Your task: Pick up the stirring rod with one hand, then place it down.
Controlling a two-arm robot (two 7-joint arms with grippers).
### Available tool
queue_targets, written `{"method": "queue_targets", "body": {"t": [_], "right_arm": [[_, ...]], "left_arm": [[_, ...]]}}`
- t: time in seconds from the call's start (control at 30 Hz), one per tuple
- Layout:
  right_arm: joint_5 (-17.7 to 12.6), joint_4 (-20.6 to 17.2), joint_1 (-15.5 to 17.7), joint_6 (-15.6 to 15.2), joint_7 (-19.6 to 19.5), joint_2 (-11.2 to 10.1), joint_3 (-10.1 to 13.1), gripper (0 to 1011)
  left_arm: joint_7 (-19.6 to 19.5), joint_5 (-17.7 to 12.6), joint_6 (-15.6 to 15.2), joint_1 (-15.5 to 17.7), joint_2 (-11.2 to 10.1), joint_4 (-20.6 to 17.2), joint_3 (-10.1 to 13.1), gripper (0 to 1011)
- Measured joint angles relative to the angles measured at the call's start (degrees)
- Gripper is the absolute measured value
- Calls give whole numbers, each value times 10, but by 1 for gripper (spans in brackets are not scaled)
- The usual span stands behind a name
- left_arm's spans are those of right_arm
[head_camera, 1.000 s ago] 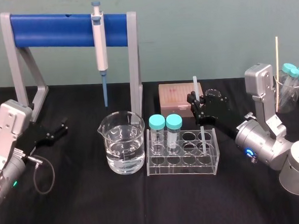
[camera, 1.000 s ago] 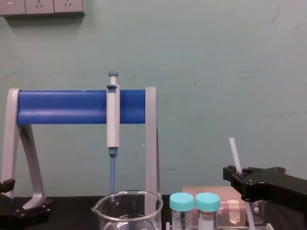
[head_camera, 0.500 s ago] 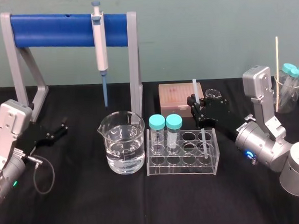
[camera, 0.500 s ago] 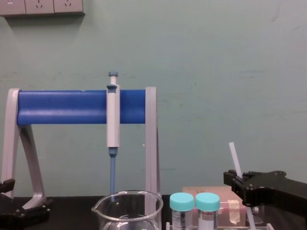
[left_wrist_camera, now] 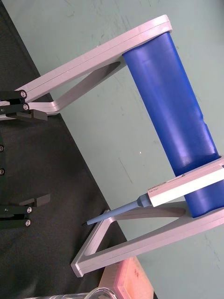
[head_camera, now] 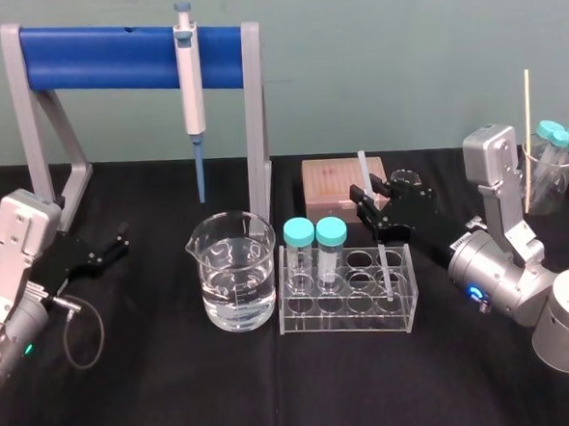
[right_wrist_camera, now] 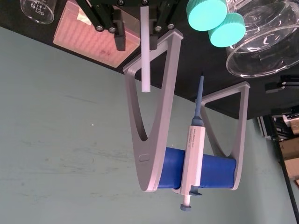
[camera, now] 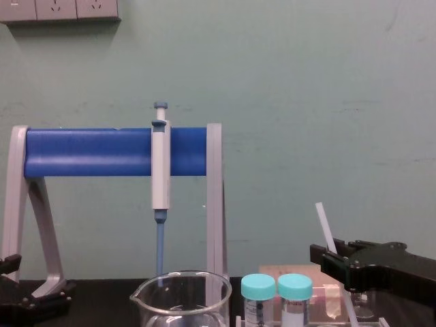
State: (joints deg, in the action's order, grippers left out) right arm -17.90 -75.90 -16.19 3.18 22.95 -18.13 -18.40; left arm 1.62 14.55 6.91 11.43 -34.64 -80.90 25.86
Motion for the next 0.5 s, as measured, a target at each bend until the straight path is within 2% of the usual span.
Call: {"method": "queue_targets", "body": {"t": [0.07, 0.17, 0.2, 0.5], "right_arm": [[0, 0, 0, 0, 0, 0, 0, 365], [0, 0, 0, 0, 0, 0, 0, 420], [0, 0, 0, 0, 0, 0, 0, 477], [-1, 0, 0, 1, 0, 0, 0, 761]], "left_arm": [[0, 0, 0, 0, 0, 0, 0, 1000], [0, 0, 0, 0, 0, 0, 0, 1000], [0, 0, 0, 0, 0, 0, 0, 1000], [0, 0, 0, 0, 0, 0, 0, 1000]]}}
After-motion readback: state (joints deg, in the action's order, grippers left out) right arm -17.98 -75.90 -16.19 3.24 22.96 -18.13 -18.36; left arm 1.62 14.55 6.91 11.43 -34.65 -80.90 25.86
